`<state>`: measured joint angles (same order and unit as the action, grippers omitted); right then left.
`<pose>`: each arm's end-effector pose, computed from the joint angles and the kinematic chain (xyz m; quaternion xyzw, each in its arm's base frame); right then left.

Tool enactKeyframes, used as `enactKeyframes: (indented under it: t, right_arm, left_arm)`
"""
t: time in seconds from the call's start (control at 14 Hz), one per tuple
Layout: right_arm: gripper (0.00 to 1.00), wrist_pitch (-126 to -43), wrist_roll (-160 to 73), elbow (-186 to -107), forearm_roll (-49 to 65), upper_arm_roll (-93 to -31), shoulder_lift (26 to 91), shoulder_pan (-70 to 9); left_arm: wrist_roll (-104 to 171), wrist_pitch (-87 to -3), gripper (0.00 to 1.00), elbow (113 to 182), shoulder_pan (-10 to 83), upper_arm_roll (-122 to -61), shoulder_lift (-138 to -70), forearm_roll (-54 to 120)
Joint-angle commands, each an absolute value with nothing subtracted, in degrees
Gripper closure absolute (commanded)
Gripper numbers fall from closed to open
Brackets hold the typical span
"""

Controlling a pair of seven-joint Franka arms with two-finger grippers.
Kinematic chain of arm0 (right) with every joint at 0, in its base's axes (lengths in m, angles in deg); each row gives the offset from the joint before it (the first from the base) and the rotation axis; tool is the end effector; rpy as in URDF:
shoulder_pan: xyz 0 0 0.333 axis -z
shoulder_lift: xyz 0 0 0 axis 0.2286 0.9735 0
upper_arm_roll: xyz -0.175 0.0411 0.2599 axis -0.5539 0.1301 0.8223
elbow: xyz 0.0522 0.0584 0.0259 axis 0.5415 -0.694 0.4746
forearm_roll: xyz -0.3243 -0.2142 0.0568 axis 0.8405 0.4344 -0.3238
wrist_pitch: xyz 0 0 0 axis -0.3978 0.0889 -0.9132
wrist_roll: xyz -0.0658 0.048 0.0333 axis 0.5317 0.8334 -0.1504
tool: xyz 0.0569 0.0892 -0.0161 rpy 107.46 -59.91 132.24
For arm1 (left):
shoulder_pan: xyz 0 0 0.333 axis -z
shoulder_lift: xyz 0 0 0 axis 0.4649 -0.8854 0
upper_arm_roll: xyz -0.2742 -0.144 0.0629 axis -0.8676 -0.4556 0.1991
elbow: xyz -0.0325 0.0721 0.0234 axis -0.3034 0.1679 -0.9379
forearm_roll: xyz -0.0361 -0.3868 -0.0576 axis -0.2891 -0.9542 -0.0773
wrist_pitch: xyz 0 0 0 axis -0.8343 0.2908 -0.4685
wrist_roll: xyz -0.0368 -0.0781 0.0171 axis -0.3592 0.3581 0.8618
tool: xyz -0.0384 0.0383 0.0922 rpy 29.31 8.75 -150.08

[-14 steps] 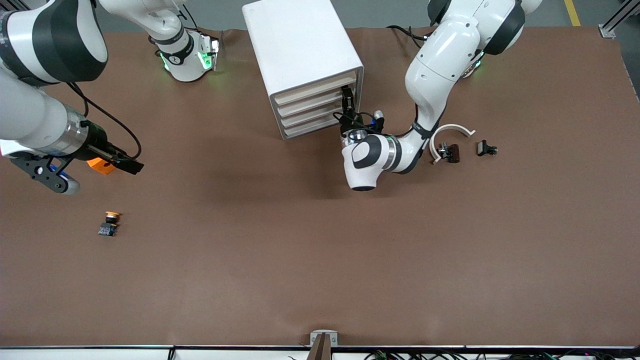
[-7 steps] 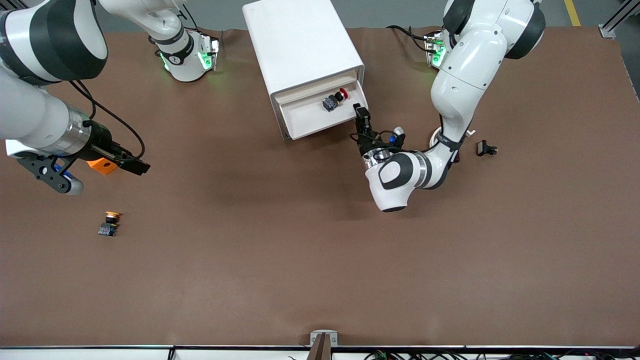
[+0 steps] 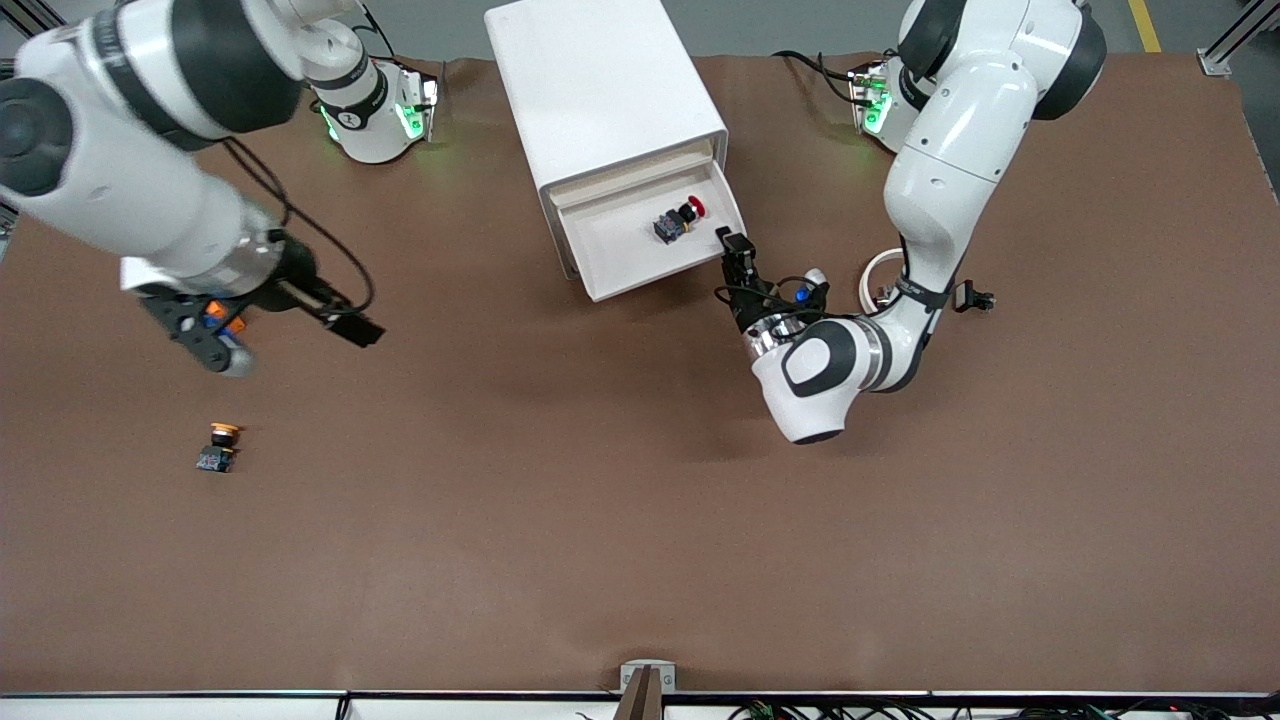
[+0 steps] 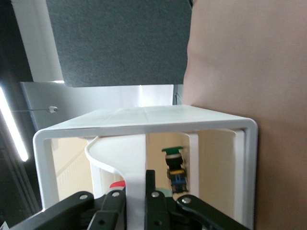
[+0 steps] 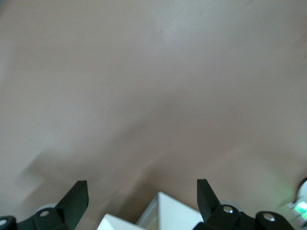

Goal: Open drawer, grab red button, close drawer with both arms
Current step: 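Lower the right gripper into the drawer and grasp the red button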

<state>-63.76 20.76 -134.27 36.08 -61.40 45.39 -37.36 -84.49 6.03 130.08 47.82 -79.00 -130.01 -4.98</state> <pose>0.5733 0.2207 0.5502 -0.9346 0.3485 0.0607 0.0369 0.5031 -0.3421 0.1782 -0.4393 -0.6059 0.5473 0.3745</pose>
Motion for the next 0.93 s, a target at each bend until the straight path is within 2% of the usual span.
enactKeyframes:
  t: [0.0,0.43,0.85]
  right_arm:
    - [0.0,-67.2,28.3,-134.3,36.2,-62.1,47.4,-43.9]
    - [0.0,-75.5,44.8,-134.0,39.4,-62.1,53.0,-56.2]
    - [0.0,-80.8,55.6,-133.7,42.5,-62.3,59.3,-65.1]
  left_arm:
    - [-84.1,1.4,1.0,125.3,45.9,-78.6,-130.0,-5.1]
    - [-81.7,-5.3,0.97,122.1,43.6,-78.7,-131.2,-9.5]
    - [-78.4,-7.2,0.9,122.0,42.6,-78.7,-131.3,-10.9]
